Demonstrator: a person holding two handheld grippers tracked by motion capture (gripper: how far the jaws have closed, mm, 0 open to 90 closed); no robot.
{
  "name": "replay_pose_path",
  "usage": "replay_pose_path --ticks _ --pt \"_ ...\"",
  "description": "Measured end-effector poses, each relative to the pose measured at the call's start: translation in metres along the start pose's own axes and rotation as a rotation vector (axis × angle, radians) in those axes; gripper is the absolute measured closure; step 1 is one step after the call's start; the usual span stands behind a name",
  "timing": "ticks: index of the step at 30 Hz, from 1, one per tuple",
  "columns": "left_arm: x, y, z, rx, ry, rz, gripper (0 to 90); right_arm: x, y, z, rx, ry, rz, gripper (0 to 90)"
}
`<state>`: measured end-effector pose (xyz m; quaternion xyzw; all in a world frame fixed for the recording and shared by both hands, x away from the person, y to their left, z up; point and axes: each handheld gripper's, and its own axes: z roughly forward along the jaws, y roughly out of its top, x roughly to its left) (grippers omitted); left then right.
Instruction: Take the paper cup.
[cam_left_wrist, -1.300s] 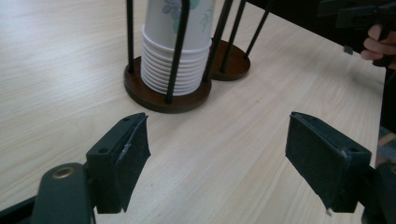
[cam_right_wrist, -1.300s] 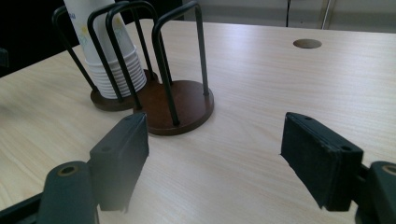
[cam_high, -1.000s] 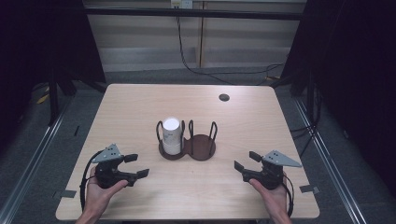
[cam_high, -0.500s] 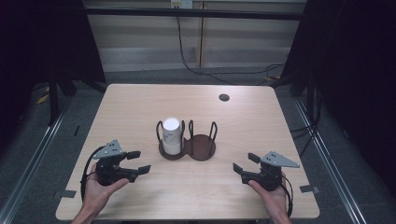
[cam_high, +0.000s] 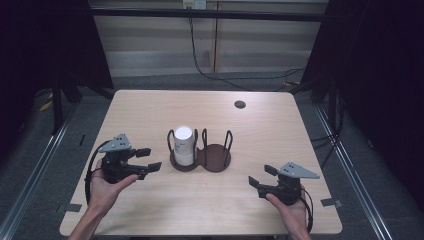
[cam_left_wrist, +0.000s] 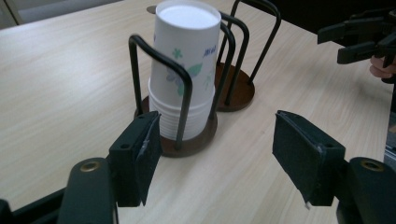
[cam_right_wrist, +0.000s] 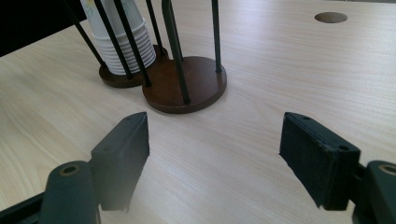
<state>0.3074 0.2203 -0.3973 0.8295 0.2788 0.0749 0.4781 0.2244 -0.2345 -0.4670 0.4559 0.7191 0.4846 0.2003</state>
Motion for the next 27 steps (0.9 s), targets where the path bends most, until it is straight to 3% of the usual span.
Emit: replay_pose_path --ticks 3,6,10,15,20,27 --pt "-0.002 0.008 0.004 0.026 -0.032 0.020 32.8 0.000 0.000 0.000 0.008 0.008 0.002 23.6" --pt "-0.004 0.017 0.006 0.057 -0.008 0.061 35.6 0.001 0.000 0.000 0.005 0.014 -0.003 23.6" --pt "-0.002 0.030 0.007 0.087 0.002 0.083 35.6 0.001 0.000 0.001 0.003 0.022 -0.006 23.5" --pt "-0.004 0.044 0.007 0.094 0.007 0.083 34.3 0.000 0.000 0.002 0.003 0.031 -0.007 23.5" --pt "-0.006 0.058 0.010 0.131 0.025 0.128 34.1 0.001 -0.001 0.003 0.009 0.034 -0.010 23.5" --pt "-0.007 0.077 0.017 0.187 0.023 0.145 34.5 0.003 -0.001 0.005 0.022 0.046 -0.017 23.5"
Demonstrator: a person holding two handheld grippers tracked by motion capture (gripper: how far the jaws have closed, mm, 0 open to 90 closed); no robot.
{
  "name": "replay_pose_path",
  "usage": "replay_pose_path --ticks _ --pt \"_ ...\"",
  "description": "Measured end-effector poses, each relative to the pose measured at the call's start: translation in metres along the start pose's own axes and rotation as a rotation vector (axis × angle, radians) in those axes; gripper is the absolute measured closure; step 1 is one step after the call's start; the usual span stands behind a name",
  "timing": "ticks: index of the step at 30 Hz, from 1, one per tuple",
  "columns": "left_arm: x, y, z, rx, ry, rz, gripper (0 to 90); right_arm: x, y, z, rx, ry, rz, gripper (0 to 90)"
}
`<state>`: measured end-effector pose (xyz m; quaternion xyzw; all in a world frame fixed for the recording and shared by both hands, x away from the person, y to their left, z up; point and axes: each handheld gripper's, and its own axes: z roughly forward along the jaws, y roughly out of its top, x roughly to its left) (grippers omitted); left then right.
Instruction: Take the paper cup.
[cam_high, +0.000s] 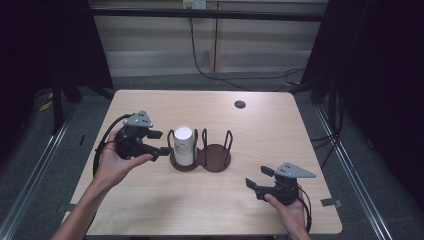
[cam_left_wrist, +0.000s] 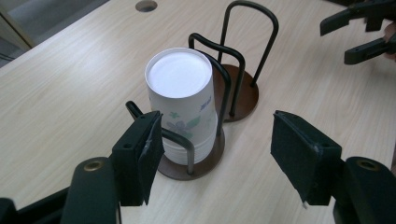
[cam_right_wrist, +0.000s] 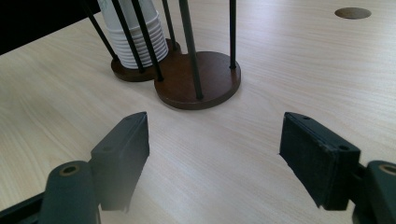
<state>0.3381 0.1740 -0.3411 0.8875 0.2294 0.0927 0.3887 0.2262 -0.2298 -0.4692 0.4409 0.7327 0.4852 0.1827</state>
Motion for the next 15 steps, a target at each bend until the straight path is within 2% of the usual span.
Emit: replay_pose_path --ticks 1,3,4,7,8,12,13,14,15 --pt "0.001 0.003 0.000 0.001 0.001 -0.005 34.5 0.000 0.000 0.000 0.001 0.001 -0.001 23.5" --pt "0.004 0.009 0.001 0.032 -0.004 0.010 34.4 0.000 0.000 0.000 0.001 0.000 0.000 23.5" --pt "0.004 0.012 0.002 0.031 -0.012 -0.007 34.3 0.000 0.000 0.000 0.001 0.001 0.000 23.5" --pt "0.008 0.017 0.005 0.072 -0.017 0.007 34.0 0.000 0.000 0.000 0.001 0.008 0.002 23.5" --pt "0.008 0.018 0.006 0.066 -0.023 -0.011 34.0 -0.001 0.000 0.000 0.002 0.010 0.002 23.5" --pt "0.011 0.025 0.009 0.120 -0.021 0.019 34.3 0.000 0.000 0.001 0.006 0.014 -0.001 23.5" --pt "0.011 0.026 0.011 0.120 -0.012 0.004 34.6 0.000 0.000 0.001 0.009 0.017 -0.002 23.5" --pt "0.013 0.028 0.013 0.145 -0.017 0.010 34.6 0.000 0.000 0.001 0.009 0.020 0.000 23.5" --pt "0.014 0.029 0.014 0.151 -0.013 0.014 34.9 0.000 0.000 0.002 0.010 0.021 0.001 23.5"
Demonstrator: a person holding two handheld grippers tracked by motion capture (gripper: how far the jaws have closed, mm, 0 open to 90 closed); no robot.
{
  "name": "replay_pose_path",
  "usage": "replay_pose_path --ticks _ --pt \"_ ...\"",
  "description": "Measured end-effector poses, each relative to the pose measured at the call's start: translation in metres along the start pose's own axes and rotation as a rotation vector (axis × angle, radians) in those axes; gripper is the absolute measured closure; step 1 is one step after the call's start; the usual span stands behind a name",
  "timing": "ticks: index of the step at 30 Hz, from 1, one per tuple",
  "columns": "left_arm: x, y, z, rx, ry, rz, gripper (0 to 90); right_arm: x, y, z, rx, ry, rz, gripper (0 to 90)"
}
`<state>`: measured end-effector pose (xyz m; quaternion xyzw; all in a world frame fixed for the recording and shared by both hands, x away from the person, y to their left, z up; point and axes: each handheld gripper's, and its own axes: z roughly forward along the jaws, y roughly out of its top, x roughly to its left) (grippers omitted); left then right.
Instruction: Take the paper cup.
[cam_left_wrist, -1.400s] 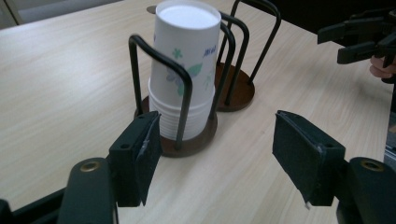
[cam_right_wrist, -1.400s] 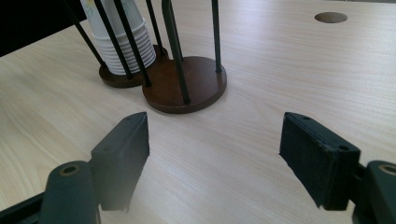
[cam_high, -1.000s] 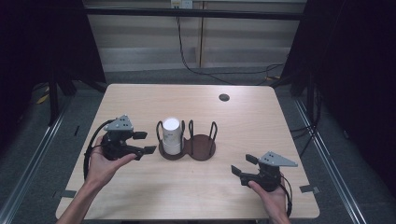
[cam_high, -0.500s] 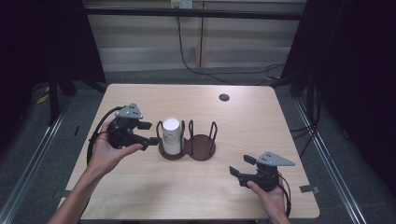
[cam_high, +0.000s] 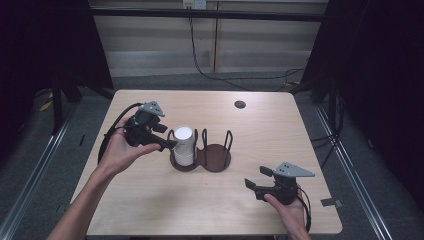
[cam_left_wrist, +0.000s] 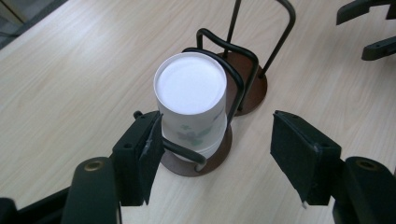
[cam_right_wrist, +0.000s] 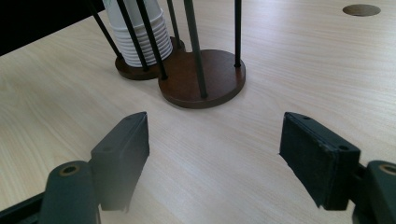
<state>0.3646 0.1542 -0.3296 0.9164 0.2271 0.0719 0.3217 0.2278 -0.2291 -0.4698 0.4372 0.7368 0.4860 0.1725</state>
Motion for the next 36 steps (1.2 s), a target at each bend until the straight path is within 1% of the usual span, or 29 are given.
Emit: replay_pose_path --ticks 1,2,3,4,6,7,9,11,12,13,15,16,18,19,21,24,26,27,28,29,31,33,34,36 --pt "0.000 0.002 0.002 0.007 0.010 -0.008 35.3 0.000 0.000 0.000 0.000 -0.001 -0.001 23.5" --pt "0.001 0.004 0.003 0.024 0.011 -0.003 34.9 0.000 0.000 0.000 0.001 -0.001 0.000 23.5" --pt "0.002 0.006 0.004 0.031 0.012 -0.012 34.8 0.000 0.000 0.000 0.001 -0.002 0.001 23.5" --pt "0.004 0.008 0.005 0.048 0.010 -0.002 34.6 -0.001 0.000 0.000 0.002 -0.002 0.001 23.5" --pt "0.006 0.012 0.006 0.050 0.013 -0.015 33.9 -0.001 0.000 0.000 0.003 -0.004 0.002 23.5" --pt "0.008 0.014 0.006 0.061 0.007 -0.011 33.1 -0.001 0.000 0.000 0.004 -0.001 0.001 23.5" --pt "0.009 0.017 0.007 0.062 0.009 -0.020 31.9 0.000 0.000 0.001 0.007 0.000 0.002 23.5" --pt "0.010 0.019 0.010 0.079 0.013 -0.019 31.4 0.000 0.000 0.001 0.009 0.002 0.000 23.5" --pt "0.011 0.020 0.012 0.076 0.012 -0.028 31.5 0.000 0.000 0.001 0.012 0.002 -0.002 23.5" --pt "0.012 0.021 0.013 0.086 0.009 -0.035 32.1 -0.001 0.000 0.001 0.012 0.002 -0.002 23.4" --pt "0.016 0.023 0.017 0.113 0.014 -0.049 29.5 -0.001 0.000 0.002 0.015 0.003 -0.003 23.2" --pt "0.017 0.024 0.019 0.138 0.013 -0.050 28.7 -0.001 0.000 0.002 0.016 0.002 -0.004 23.2" --pt "0.018 0.027 0.021 0.168 0.011 -0.036 29.1 0.000 0.000 0.002 0.016 0.004 -0.002 23.2" --pt "0.019 0.029 0.022 0.172 0.008 -0.043 28.4 0.000 0.000 0.002 0.015 0.005 -0.002 23.2" --pt "0.021 0.032 0.022 0.174 0.003 -0.039 29.1 0.000 -0.001 0.002 0.017 0.003 -0.003 23.0" --pt "0.022 0.038 0.024 0.195 -0.007 -0.039 28.6 0.000 -0.001 0.002 0.021 0.003 -0.002 22.7" --pt "0.023 0.041 0.026 0.207 -0.020 -0.031 30.3 0.000 -0.001 0.002 0.021 0.003 -0.002 22.7" --pt "0.022 0.043 0.027 0.213 -0.017 -0.023 32.0 0.000 -0.001 0.003 0.020 0.005 -0.003 22.7" --pt "0.022 0.045 0.029 0.211 -0.019 -0.011 34.0 0.000 -0.001 0.002 0.022 0.005 -0.005 22.7" --pt "0.021 0.046 0.029 0.211 -0.027 -0.012 35.7 0.000 -0.001 0.003 0.027 0.003 -0.003 22.7" --pt "0.020 0.049 0.032 0.238 -0.025 -0.010 37.0 0.000 -0.001 0.003 0.029 0.003 0.003 22.6" --pt "0.018 0.053 0.036 0.252 -0.038 0.003 37.0 -0.001 -0.001 0.003 0.028 0.005 0.002 22.6" --pt "0.018 0.054 0.038 0.264 -0.042 0.002 37.2 -0.001 -0.001 0.003 0.028 0.005 0.000 22.6" --pt "0.019 0.056 0.043 0.281 -0.039 0.006 38.0 -0.001 -0.001 0.003 0.029 0.007 0.005 22.6"
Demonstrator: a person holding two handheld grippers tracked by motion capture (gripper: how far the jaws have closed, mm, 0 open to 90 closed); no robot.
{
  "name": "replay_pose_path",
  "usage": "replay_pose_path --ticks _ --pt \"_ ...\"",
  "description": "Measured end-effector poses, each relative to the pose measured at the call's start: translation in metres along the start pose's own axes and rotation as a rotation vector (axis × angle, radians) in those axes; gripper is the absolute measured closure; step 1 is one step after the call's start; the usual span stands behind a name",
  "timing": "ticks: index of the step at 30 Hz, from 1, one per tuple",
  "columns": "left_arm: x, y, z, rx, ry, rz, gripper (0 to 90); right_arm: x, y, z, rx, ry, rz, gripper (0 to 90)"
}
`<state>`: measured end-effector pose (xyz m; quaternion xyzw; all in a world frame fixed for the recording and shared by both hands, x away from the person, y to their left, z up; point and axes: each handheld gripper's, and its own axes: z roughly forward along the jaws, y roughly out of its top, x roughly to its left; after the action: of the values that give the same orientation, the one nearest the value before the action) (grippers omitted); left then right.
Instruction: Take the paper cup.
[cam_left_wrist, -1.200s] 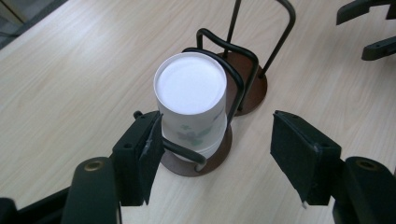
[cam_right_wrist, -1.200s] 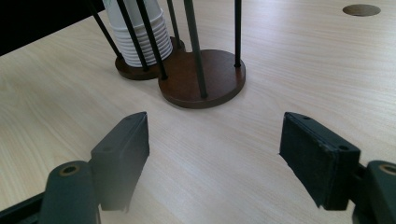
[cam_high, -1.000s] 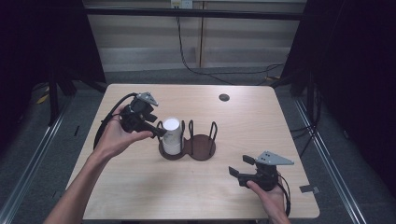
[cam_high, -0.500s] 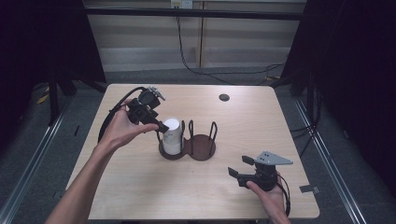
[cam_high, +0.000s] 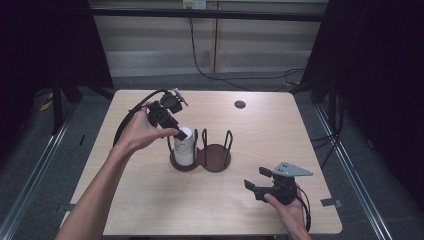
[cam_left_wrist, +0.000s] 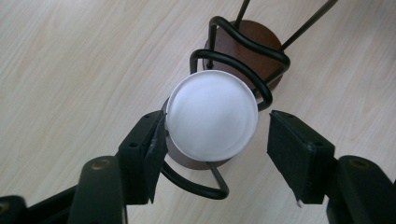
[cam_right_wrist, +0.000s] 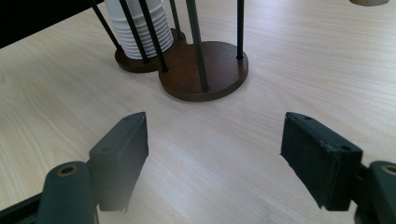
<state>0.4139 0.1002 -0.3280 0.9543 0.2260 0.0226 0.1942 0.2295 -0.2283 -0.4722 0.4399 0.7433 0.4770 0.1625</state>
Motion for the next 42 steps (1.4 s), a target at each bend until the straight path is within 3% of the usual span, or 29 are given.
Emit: replay_pose_path --ticks 2,6,12,16,25,29,42 --pt "0.001 0.003 0.003 0.029 -0.004 0.002 37.8 0.000 0.000 0.000 0.000 0.001 -0.004 22.6" --pt "0.001 0.006 0.009 0.032 -0.015 -0.018 32.9 0.000 0.000 0.000 0.006 0.005 -0.002 22.5" --pt "0.000 0.009 0.013 0.076 -0.011 -0.002 33.1 -0.001 -0.001 0.000 0.012 0.007 0.000 22.3" --pt "0.001 0.011 0.016 0.067 -0.007 -0.020 33.0 -0.002 -0.001 0.000 0.011 0.007 -0.002 22.3" --pt "0.001 0.017 0.021 0.109 0.004 -0.011 33.7 -0.002 -0.001 0.002 0.019 0.009 -0.002 22.3" --pt "-0.004 0.018 0.028 0.134 0.022 -0.014 29.7 -0.002 -0.001 0.002 0.021 0.007 -0.002 22.3" --pt "-0.006 0.022 0.035 0.161 0.029 -0.013 30.0 -0.002 -0.001 0.002 0.025 0.003 0.003 21.6"
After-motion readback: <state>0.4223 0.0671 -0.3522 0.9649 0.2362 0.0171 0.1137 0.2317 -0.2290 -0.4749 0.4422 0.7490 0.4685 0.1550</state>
